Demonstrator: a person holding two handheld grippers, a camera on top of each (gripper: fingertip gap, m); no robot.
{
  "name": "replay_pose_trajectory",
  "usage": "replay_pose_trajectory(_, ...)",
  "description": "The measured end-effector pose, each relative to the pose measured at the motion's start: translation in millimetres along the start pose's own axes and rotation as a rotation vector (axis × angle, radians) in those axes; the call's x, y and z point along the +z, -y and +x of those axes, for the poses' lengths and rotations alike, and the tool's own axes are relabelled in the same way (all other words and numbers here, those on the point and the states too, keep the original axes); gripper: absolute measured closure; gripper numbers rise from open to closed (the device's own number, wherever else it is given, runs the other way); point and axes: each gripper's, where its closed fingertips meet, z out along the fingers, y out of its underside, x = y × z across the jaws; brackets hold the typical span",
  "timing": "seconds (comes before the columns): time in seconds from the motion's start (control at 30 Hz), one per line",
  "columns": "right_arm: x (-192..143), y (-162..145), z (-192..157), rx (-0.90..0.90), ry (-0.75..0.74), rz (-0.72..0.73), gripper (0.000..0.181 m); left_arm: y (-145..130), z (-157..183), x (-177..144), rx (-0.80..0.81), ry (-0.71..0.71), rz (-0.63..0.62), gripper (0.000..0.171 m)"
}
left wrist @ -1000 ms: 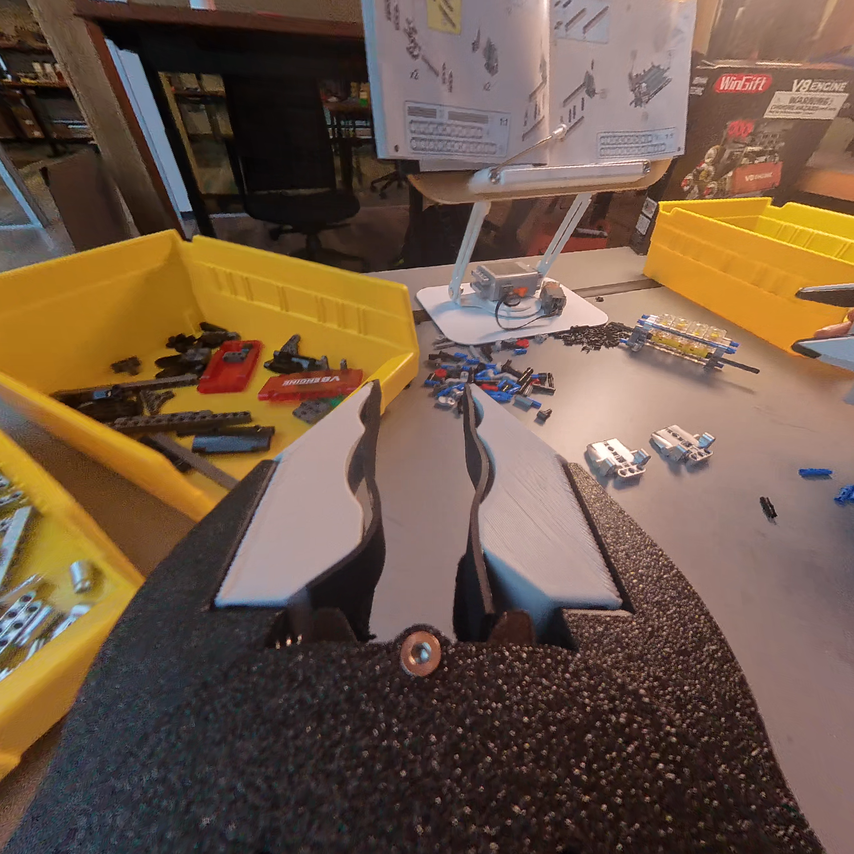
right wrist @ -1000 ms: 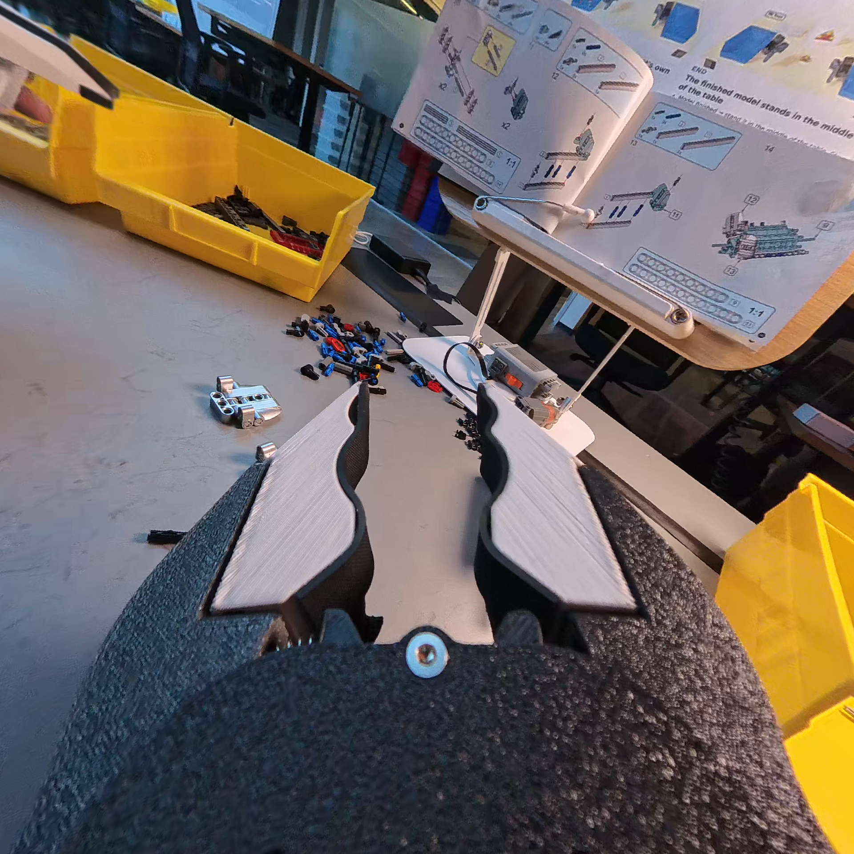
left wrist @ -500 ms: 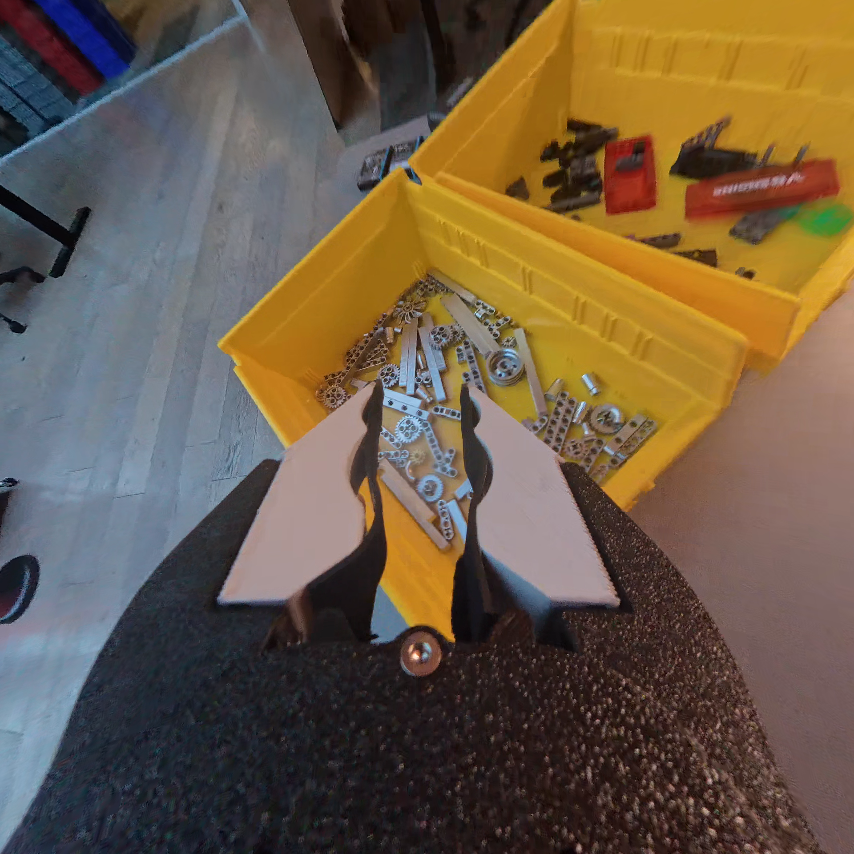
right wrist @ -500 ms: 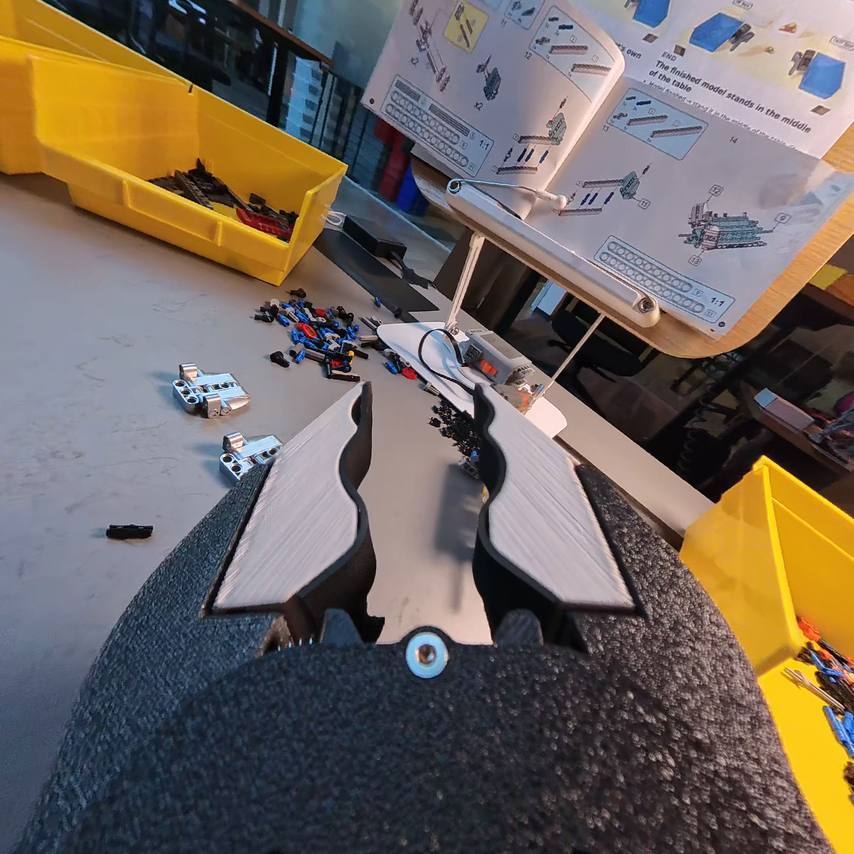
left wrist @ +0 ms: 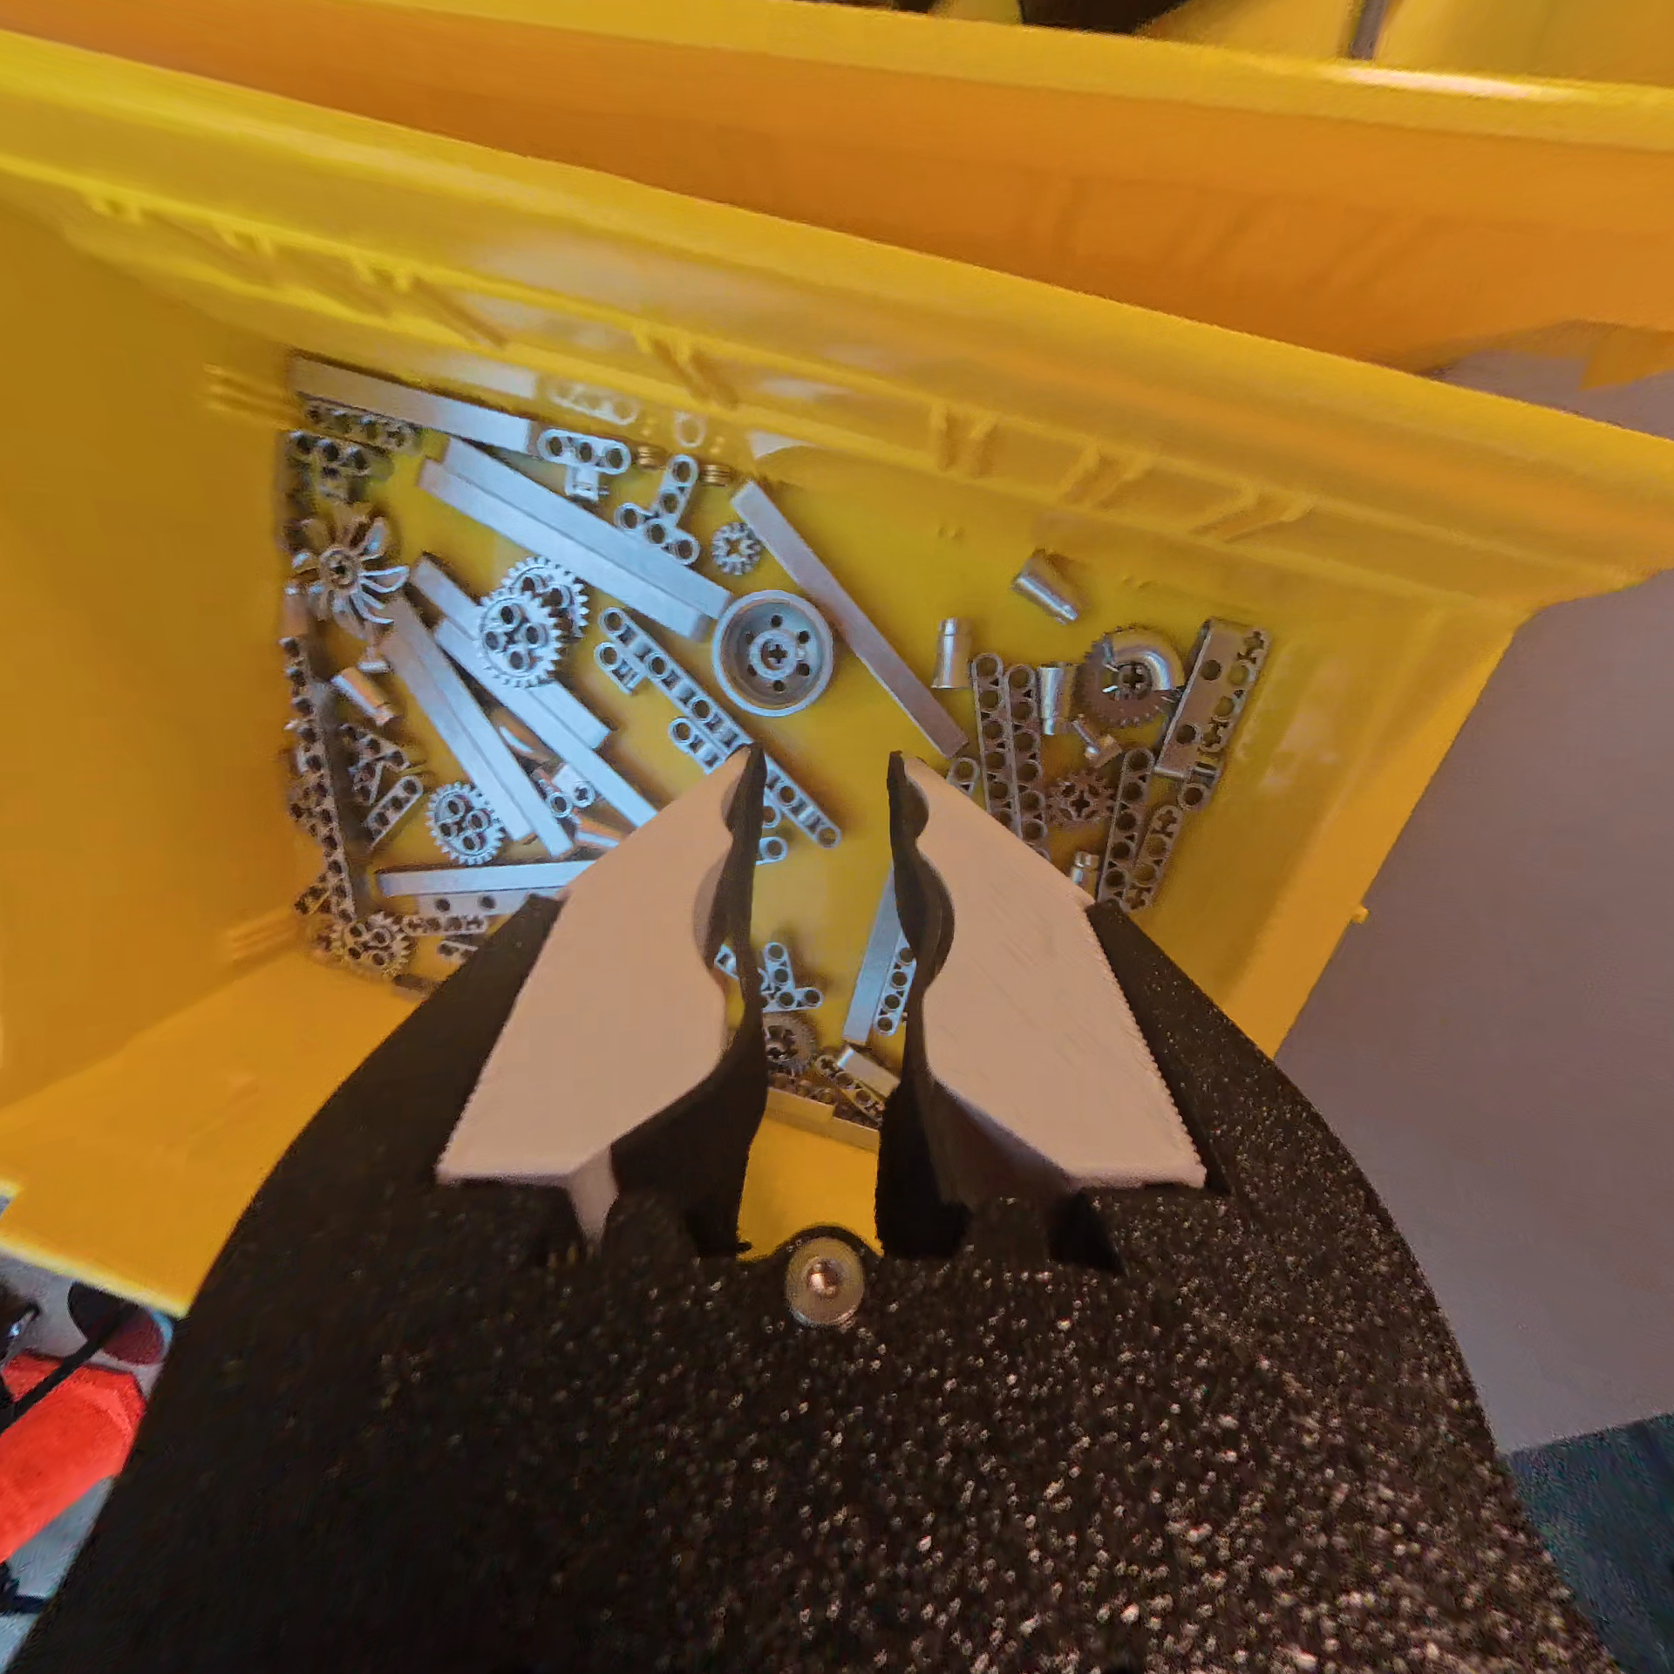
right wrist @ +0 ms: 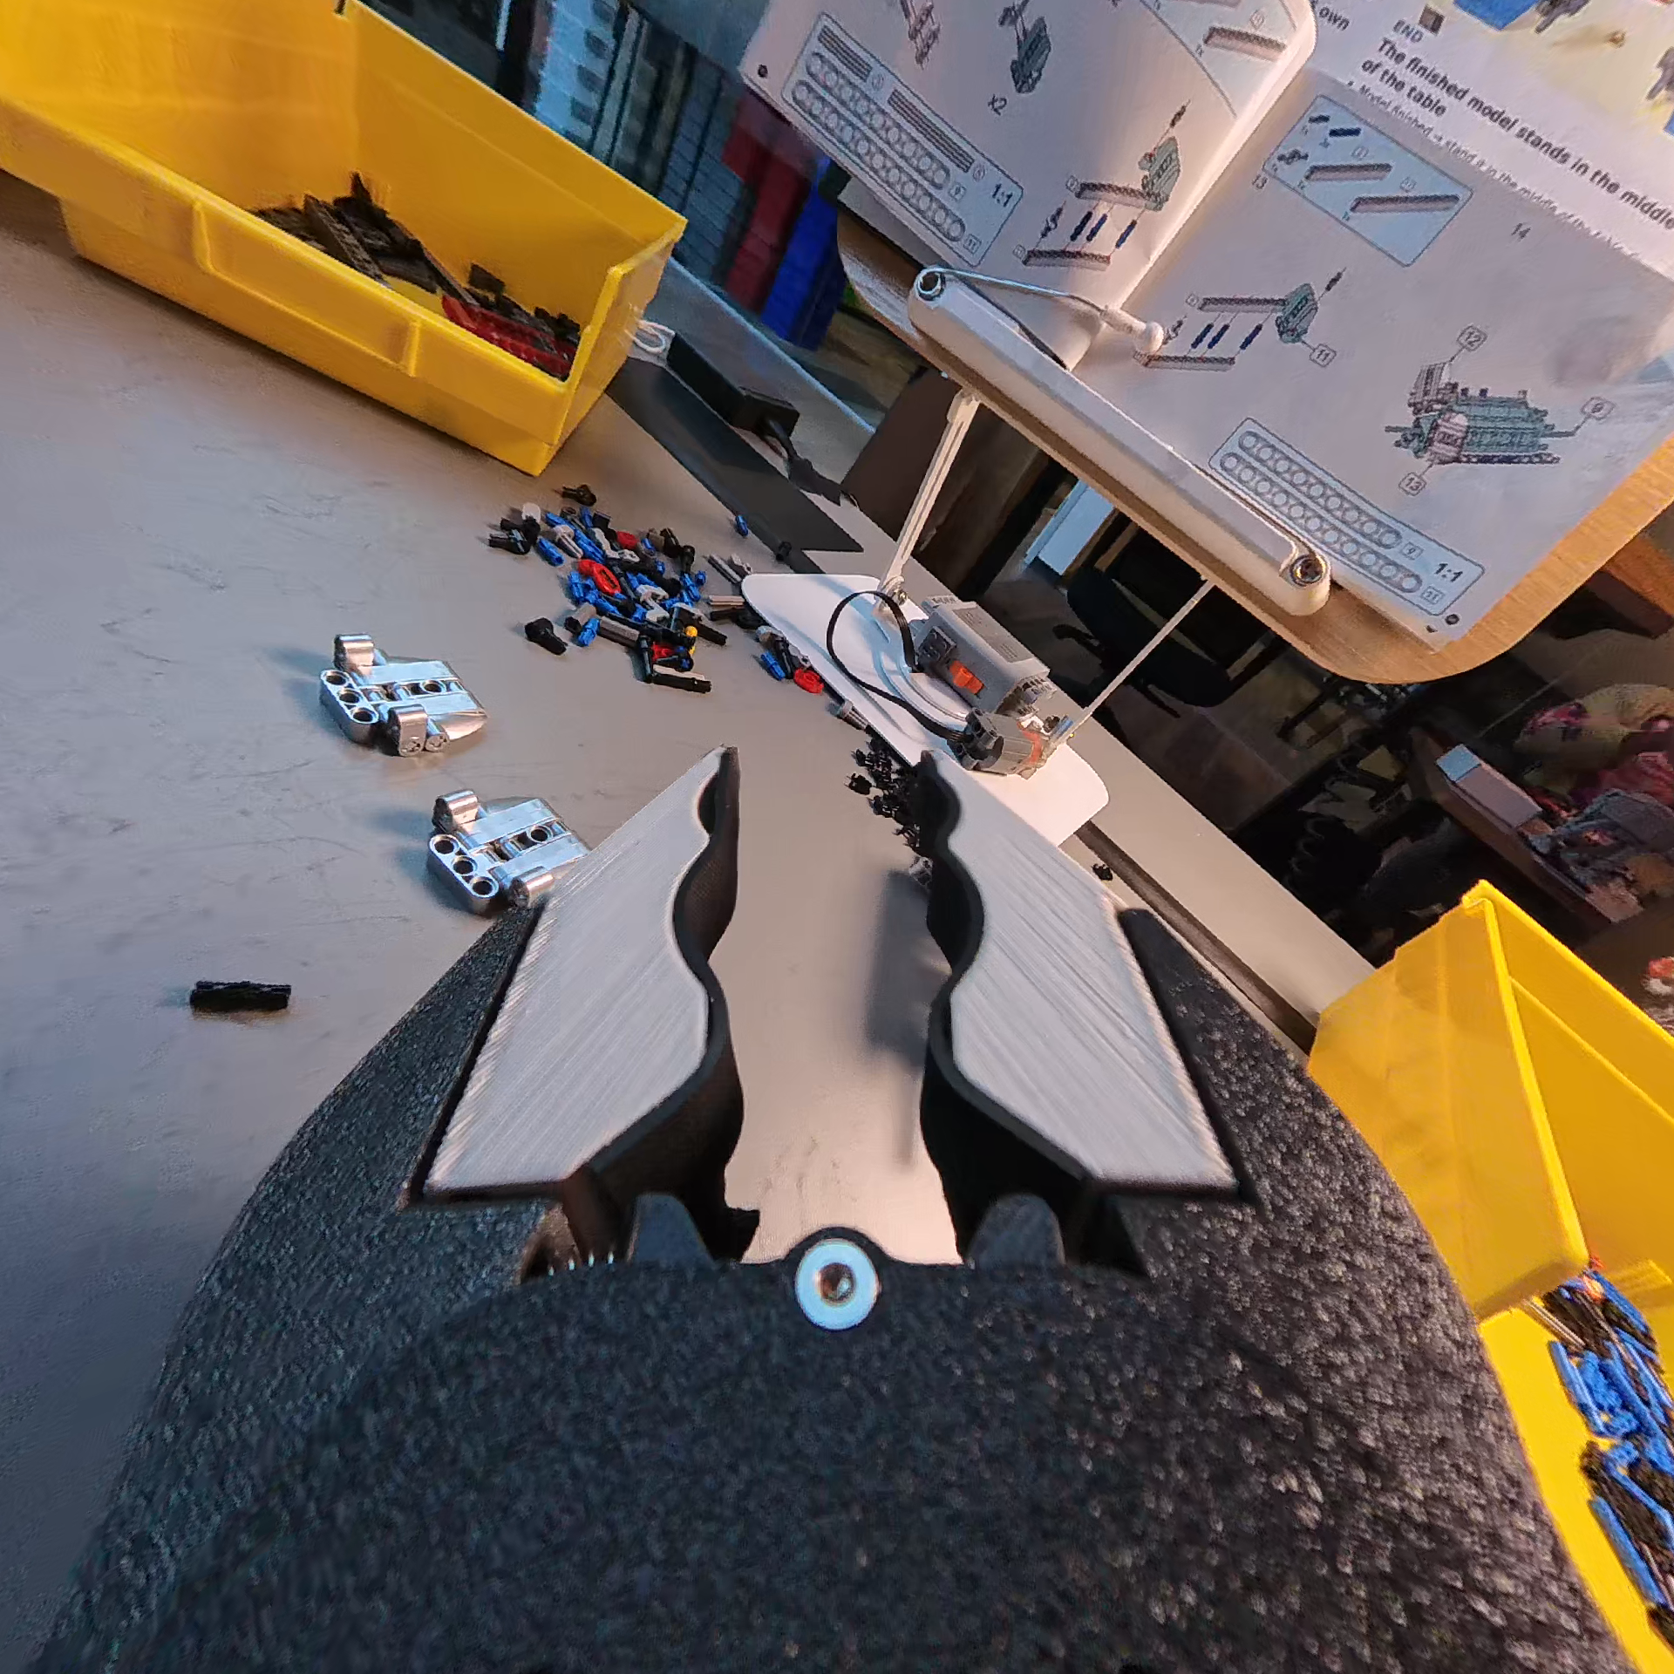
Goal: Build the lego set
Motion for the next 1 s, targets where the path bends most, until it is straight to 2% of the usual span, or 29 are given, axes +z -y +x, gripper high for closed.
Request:
replay_pose_trajectory(0.3,8,-5,-1,-0.031,-0.01,-0.033,0.144,-27,26,22,0.099,-0.157,-0.163,0.143)
replay_pose_trajectory(0.57,9,-7,-2,-0.05,-0.014,-0.042,0.145,-24,28,23,0.096,-0.196,-0.154,0.147)
replay_pose_trajectory(0.67,9,-7,-3,-0.054,-0.014,-0.043,0.145,-22,15,21,0.109,-0.126,-0.148,0.151)
replay_pose_trajectory(0.83,9,-7,-3,-0.056,-0.014,-0.044,0.145,-6,-21,2,0.039,0.0,-0.054,0.151)
replay_pose_trajectory(1.0,9,-6,-3,-0.057,-0.015,-0.038,0.146,-4,-39,-9,0.035,0.083,-0.051,0.155)
